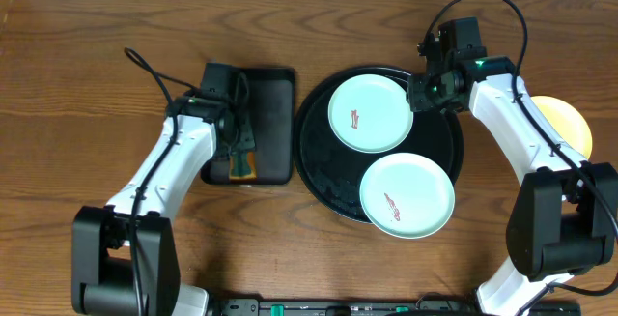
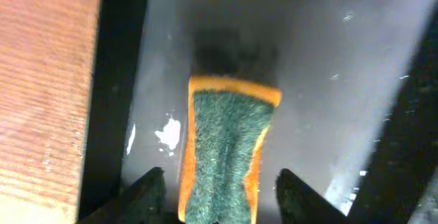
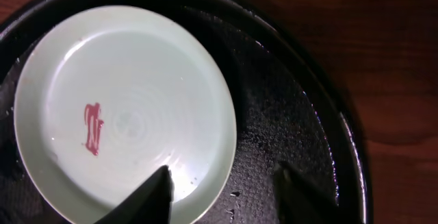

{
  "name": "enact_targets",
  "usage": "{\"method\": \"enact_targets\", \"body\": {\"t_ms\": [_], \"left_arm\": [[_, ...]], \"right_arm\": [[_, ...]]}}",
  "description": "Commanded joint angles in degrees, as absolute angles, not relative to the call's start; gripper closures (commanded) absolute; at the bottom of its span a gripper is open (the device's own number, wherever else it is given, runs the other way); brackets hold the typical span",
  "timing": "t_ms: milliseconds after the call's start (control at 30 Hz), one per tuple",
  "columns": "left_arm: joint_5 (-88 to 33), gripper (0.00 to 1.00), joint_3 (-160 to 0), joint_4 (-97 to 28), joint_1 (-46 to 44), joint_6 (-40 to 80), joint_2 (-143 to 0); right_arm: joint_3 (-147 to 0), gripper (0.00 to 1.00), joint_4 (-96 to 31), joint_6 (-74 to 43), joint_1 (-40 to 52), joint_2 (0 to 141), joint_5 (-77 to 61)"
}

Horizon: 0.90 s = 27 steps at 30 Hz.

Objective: Clean dirty plates on tray and stack at the side
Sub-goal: 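Grasp the sponge from the small tray with the left gripper, then scrub the upper green plate with the sponge in the left gripper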

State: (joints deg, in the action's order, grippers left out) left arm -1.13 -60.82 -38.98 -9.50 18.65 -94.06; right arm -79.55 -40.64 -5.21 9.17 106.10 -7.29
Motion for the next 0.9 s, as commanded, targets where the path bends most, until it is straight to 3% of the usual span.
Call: {"method": "enact_targets", "body": {"t_ms": [0,233,533,633,867], "left_arm": [[-1.54,0.56,-55.96,-35.68,-9.45,21.3,-96.88],[-5.13,0.92,-53.06,-29.3,-9.45,20.56,-99.9],[-5.58,0.93,-64.97,-39.83,-9.54,17.61,-98.85],[-7.49,0.93,-71.37,-43.75,-10.28,17.61,-98.65],[-16.95,0.92,-74.94,-35.42,-14.2,18.26,-98.63]], "right_arm": [[-79.81,0.58,-40.34,-5.52,9.08,105.36,-7.57],[-79.81,0.56,-39.62,-3.81,9.08,105.36,-7.57],[-79.81,0.57,-39.16,0.14,9.08,106.78,-7.99],[-79.81,0.66,-39.13,0.32,9.13,108.62,-8.45],[-79.81,0.66,-37.95,1.37,9.08,115.52,-12.29]]}}
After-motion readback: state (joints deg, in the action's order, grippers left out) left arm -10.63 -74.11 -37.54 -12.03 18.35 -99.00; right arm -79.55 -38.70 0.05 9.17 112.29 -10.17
